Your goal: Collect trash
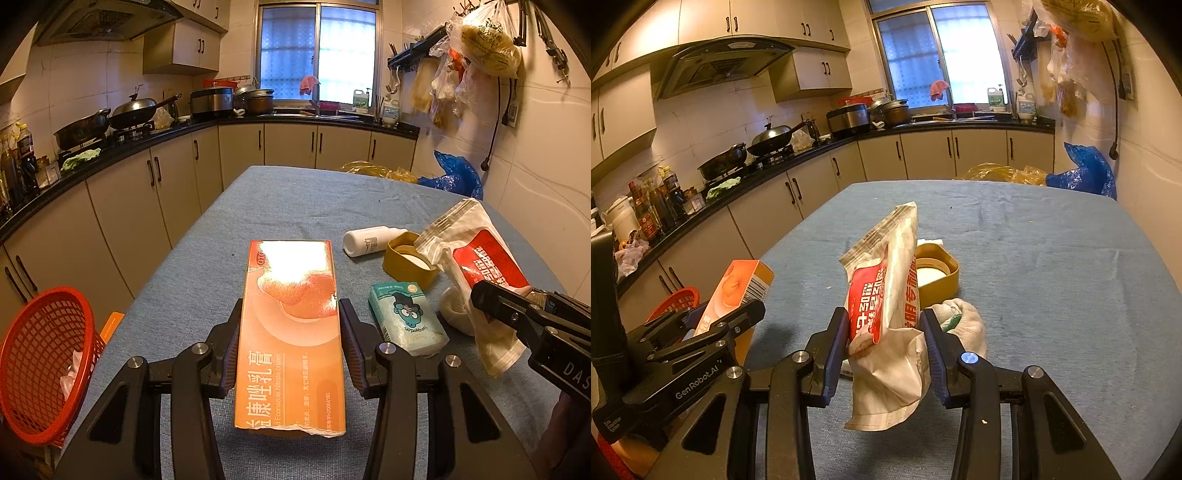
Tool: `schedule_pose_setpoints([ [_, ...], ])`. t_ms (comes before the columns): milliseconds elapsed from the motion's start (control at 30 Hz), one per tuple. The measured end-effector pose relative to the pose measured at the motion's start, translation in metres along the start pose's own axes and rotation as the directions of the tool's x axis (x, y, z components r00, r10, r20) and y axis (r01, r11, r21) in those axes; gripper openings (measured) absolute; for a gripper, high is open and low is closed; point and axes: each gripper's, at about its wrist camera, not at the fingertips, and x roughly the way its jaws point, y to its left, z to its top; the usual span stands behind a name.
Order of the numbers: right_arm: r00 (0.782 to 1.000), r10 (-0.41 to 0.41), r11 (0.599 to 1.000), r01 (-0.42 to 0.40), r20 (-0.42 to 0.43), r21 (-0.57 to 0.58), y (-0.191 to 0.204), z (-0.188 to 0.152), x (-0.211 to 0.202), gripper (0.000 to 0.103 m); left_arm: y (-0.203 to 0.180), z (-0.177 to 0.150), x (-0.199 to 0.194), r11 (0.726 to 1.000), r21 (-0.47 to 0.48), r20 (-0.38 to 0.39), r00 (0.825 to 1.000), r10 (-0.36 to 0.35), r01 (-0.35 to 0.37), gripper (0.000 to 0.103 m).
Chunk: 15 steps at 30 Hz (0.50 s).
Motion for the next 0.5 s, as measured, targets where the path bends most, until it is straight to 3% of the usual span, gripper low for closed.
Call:
schedule_pose_setpoints([
  [500,1.000,-0.009,1.000,0.009,-0.006,0.017,0.0008,0.0009,-0.0014,0.043,0.0031,0.0008,-0.0017,1.000,0.000,0.006,1.000,0.017,-0.017,0.046],
])
